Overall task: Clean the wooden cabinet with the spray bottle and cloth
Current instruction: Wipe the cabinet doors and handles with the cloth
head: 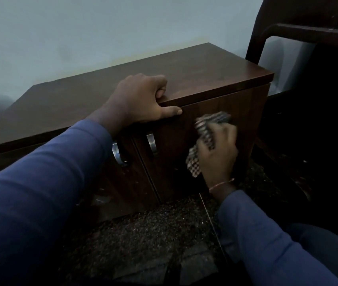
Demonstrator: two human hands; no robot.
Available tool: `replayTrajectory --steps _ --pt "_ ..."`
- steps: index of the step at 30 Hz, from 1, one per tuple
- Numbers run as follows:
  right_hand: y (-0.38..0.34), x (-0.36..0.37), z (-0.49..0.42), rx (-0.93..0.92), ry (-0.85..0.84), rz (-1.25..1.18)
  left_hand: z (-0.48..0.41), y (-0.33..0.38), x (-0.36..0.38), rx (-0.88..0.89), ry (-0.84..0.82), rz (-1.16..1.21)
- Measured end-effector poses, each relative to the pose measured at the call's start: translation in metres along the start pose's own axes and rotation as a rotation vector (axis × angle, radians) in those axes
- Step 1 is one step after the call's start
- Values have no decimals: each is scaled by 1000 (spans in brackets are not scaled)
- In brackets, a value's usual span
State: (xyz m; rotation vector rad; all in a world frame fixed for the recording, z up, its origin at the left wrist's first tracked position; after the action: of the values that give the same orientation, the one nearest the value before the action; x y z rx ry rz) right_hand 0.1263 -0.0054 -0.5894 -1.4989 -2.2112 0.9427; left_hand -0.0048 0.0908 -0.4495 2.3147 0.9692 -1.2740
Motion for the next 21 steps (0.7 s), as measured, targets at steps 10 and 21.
replayTrajectory --steps 10,21 --pt "-29 70 106 -550 -494 122 0 -2 -1 -9 22 -24" --pt "99 -36 45 836 425 97 -1 0 -2 -6 35 -47"
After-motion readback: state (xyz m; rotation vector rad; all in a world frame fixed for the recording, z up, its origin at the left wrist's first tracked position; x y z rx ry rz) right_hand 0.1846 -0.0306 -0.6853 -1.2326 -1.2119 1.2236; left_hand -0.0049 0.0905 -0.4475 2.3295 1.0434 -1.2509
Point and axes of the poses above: each hand's wrist, its own z-axis away from the middle knuckle, its own x-axis out of the palm, y = z × x, the point moved 10 cm from there along -z, towards the middle knuckle, and after that the axes turned 10 degrees about y, right-handed, at the moved point
